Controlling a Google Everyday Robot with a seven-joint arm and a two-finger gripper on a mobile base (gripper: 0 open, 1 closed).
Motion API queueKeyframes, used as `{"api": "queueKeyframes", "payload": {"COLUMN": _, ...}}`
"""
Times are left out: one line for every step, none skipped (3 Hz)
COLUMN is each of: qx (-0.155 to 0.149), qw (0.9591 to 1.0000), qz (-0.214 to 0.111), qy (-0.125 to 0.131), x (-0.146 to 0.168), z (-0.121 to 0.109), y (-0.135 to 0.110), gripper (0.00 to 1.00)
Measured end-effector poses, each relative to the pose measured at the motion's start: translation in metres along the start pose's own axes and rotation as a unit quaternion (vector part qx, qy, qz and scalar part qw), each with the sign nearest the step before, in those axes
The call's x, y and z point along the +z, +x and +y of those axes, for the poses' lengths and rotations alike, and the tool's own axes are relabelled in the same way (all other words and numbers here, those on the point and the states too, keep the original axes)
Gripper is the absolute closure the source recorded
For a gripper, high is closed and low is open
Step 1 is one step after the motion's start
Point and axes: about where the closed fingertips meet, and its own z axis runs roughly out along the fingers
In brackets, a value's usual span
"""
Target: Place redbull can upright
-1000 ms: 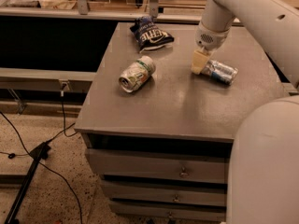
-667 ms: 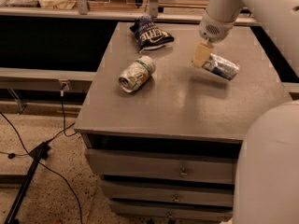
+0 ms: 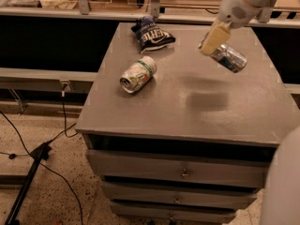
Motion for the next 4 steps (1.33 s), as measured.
{"api": "queueKeyframes", "payload": {"qx": 0.024, "qw": 0.9806, "qz": -0.192, "qy": -0.028, "x": -0.045, "z": 0.0, "y": 0.019, "gripper": 1.0}}
{"api": "queueKeyframes", "payload": {"qx": 0.027, "qw": 0.9438, "qz": -0.324, "qy": -0.058, "x": -0.085, "z": 0.014, "y": 0.012, "gripper": 1.0}}
{"api": "queueKeyframes", "payload": {"qx": 0.016, "qw": 0.8993, "qz": -0.431, "qy": -0.072, "x": -0.126, "z": 0.03, "y": 0.015, "gripper": 1.0}}
{"api": "queueKeyframes", "payload": {"qx": -0.009, "qw": 0.871, "qz": -0.488, "qy": -0.057, "x": -0.142, "z": 0.043, "y": 0.037, "gripper": 1.0}}
